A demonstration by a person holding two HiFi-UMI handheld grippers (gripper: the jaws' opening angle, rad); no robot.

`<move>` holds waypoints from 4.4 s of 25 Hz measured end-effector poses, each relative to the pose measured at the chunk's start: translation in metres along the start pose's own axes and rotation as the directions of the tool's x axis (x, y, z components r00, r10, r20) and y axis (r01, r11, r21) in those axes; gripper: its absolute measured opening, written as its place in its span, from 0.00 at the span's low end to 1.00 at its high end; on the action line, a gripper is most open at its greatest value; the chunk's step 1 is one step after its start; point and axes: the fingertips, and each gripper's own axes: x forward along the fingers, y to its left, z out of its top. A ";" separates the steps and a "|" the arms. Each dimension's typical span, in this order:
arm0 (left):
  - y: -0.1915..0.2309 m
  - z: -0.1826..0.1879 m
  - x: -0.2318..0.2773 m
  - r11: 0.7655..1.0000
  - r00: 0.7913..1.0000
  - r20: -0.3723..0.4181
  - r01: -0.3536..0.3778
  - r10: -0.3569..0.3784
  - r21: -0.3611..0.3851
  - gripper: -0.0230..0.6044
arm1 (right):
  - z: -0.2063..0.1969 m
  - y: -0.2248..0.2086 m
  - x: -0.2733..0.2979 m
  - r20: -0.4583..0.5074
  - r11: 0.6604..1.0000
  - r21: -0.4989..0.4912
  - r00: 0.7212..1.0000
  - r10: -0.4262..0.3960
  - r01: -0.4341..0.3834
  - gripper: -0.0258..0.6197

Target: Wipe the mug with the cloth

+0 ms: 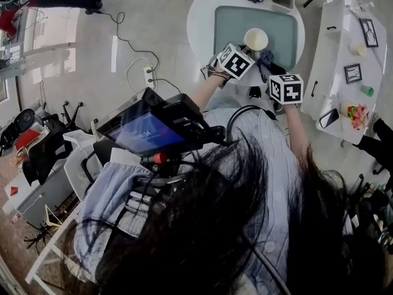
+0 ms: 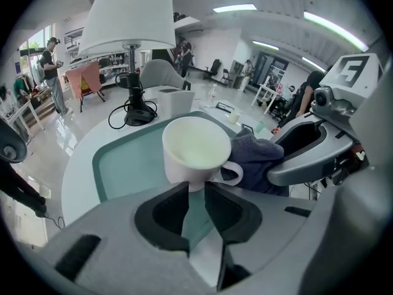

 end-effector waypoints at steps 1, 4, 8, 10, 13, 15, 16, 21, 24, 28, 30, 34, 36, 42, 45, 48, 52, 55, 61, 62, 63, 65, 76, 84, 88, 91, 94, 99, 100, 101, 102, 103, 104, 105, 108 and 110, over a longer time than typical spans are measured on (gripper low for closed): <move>0.000 0.000 0.000 1.000 1.000 0.001 0.000 0.000 -0.003 0.17 | 0.000 0.000 -0.001 0.004 1.000 0.006 1.000 0.005 -0.005 0.21; 0.001 -0.001 0.001 1.000 1.000 0.002 -0.003 0.003 -0.012 0.17 | 0.002 0.003 -0.005 0.014 1.000 0.012 1.000 0.018 -0.018 0.21; 0.001 -0.003 -0.002 0.999 1.000 0.008 -0.020 0.020 -0.029 0.17 | 0.007 0.004 -0.011 0.026 1.000 0.011 0.999 0.029 -0.029 0.21; 0.005 -0.005 -0.006 0.998 0.999 0.017 -0.047 0.048 -0.041 0.17 | 0.010 0.002 -0.014 0.037 0.999 0.016 0.999 0.036 -0.037 0.21; 0.015 -0.010 -0.017 0.991 0.993 0.046 -0.106 0.110 -0.081 0.17 | 0.014 0.000 -0.020 0.063 0.999 0.023 0.997 0.047 -0.049 0.21; 0.016 -0.013 -0.027 0.984 0.989 0.071 -0.124 0.133 -0.128 0.17 | 0.016 0.001 -0.026 0.085 0.998 0.026 0.995 0.049 -0.052 0.21; 0.015 -0.014 -0.033 0.980 0.986 0.086 -0.126 0.140 -0.155 0.17 | 0.016 0.002 -0.030 0.096 0.998 0.028 0.994 0.051 -0.054 0.21; 0.007 -0.011 -0.058 0.958 0.965 0.175 -0.151 0.197 -0.245 0.17 | 0.018 0.006 -0.046 0.148 0.996 0.027 0.986 0.076 -0.081 0.21; 0.002 -0.011 -0.074 0.948 0.945 0.215 -0.186 0.244 -0.258 0.17 | 0.015 0.007 -0.051 0.162 0.995 0.008 0.982 0.098 -0.101 0.21; -0.016 -0.008 -0.098 0.932 0.914 0.287 -0.194 0.286 -0.307 0.16 | 0.008 0.009 -0.063 0.175 0.992 -0.017 0.976 0.129 -0.128 0.21; -0.026 -0.005 -0.108 0.922 0.894 0.331 -0.188 0.304 -0.339 0.16 | 0.006 0.011 -0.069 0.184 0.989 -0.038 0.972 0.149 -0.144 0.21; -0.046 -0.008 -0.130 0.897 0.858 0.374 -0.197 0.353 -0.395 0.15 | -0.001 0.018 -0.078 0.191 0.980 -0.080 0.962 0.194 -0.182 0.21; -0.058 -0.010 -0.139 0.884 0.842 0.388 -0.199 0.375 -0.422 0.15 | -0.005 0.019 -0.083 0.188 0.976 -0.098 0.959 0.210 -0.194 0.21; -0.076 -0.023 -0.156 0.864 0.826 0.389 -0.212 0.408 -0.457 0.15 | -0.016 0.027 -0.091 0.192 0.964 -0.115 0.947 0.258 -0.240 0.21; -0.083 -0.029 -0.166 0.861 0.823 0.394 -0.208 0.410 -0.464 0.15 | -0.024 0.033 -0.093 0.187 0.960 -0.123 0.944 0.272 -0.252 0.21; -0.090 -0.029 -0.173 0.864 0.822 0.406 -0.189 0.400 -0.467 0.15 | -0.030 0.038 -0.092 0.173 0.958 -0.131 0.946 0.276 -0.255 0.21; -0.096 -0.032 -0.180 0.877 0.826 0.411 -0.188 0.385 -0.443 0.15 | -0.031 0.038 -0.093 0.192 0.965 -0.104 0.948 0.256 -0.240 0.21; -0.103 -0.040 -0.188 0.889 0.828 0.422 -0.180 0.368 -0.421 0.15 | -0.032 0.040 -0.098 0.222 0.972 -0.078 0.947 0.232 -0.220 0.21; -0.119 -0.056 -0.207 0.932 0.834 0.437 -0.230 0.337 -0.281 0.15 | -0.046 0.060 -0.111 0.270 0.983 -0.065 0.946 0.181 -0.170 0.21; -0.123 -0.059 -0.210 0.937 0.834 0.443 -0.232 0.329 -0.259 0.15 | -0.050 0.066 -0.114 0.278 0.984 -0.058 0.945 0.175 -0.166 0.21; -0.127 -0.064 -0.213 0.942 0.834 0.449 -0.231 0.320 -0.243 0.15 | -0.055 0.073 -0.116 0.284 0.985 -0.052 0.944 0.170 -0.162 0.21; -0.135 -0.074 -0.220 0.950 0.834 0.462 -0.218 0.301 -0.224 0.15 | -0.067 0.088 -0.121 0.290 0.987 -0.046 0.944 0.159 -0.152 0.21; -0.193 -0.139 -0.242 0.972 0.838 0.497 -0.155 0.223 -0.176 0.15 | -0.133 0.146 -0.168 0.354 0.994 -0.001 0.930 0.099 -0.105 0.21; -0.222 -0.147 -0.237 0.977 0.838 0.509 -0.127 0.198 -0.170 0.15 | -0.162 0.149 -0.193 0.353 0.996 0.000 0.932 0.080 -0.086 0.21; -0.226 -0.142 -0.236 0.978 0.831 0.520 -0.128 0.196 -0.163 0.15 | -0.161 0.149 -0.199 0.361 0.996 -0.003 0.929 0.086 -0.092 0.21; -0.223 -0.139 -0.238 0.976 0.824 0.528 -0.134 0.205 -0.171 0.15 | -0.154 0.153 -0.200 0.370 0.995 -0.011 0.924 0.098 -0.101 0.21; -0.219 -0.136 -0.243 0.972 0.813 0.541 -0.132 0.217 -0.192 0.15 | -0.150 0.159 -0.201 0.367 0.994 -0.034 0.924 0.110 -0.105 0.21; -0.219 -0.129 -0.247 0.970 0.802 0.555 -0.127 0.223 -0.207 0.15 | -0.145 0.166 -0.207 0.357 0.992 -0.063 0.926 0.121 -0.106 0.21; -0.220 -0.128 -0.247 0.971 0.801 0.557 -0.125 0.221 -0.206 0.15 | -0.145 0.166 -0.209 0.357 0.992 -0.065 0.926 0.121 -0.104 0.20; -0.222 -0.127 -0.248 0.971 0.801 0.558 -0.123 0.218 -0.204 0.15 | -0.145 0.166 -0.210 0.357 0.993 -0.065 0.926 0.119 -0.102 0.21; -0.225 -0.127 -0.248 0.972 0.801 0.559 -0.121 0.215 -0.200 0.15 | -0.146 0.166 -0.212 0.359 0.993 -0.064 0.926 0.117 -0.100 0.21; -0.228 -0.127 -0.248 0.973 0.801 0.559 -0.121 0.212 -0.196 0.15 | -0.147 0.166 -0.214 0.362 0.993 -0.062 0.925 0.114 -0.098 0.21; -0.230 -0.127 -0.247 0.974 0.802 0.559 -0.120 0.209 -0.192 0.15 | -0.148 0.165 -0.216 0.366 0.994 -0.059 0.924 0.112 -0.097 0.21; -0.232 -0.127 -0.247 0.975 0.803 0.559 -0.120 0.207 -0.188 0.15 | -0.149 0.165 -0.217 0.369 0.994 -0.055 0.923 0.110 -0.097 0.21; -0.235 -0.128 -0.244 0.977 0.808 0.555 -0.119 0.199 -0.178 0.15 | -0.152 0.163 -0.217 0.375 0.994 -0.042 0.921 0.109 -0.101 0.21; -0.239 -0.129 -0.243 0.978 0.811 0.551 -0.119 0.195 -0.170 0.15 | -0.156 0.162 -0.219 0.379 0.994 -0.033 0.919 0.106 -0.101 0.21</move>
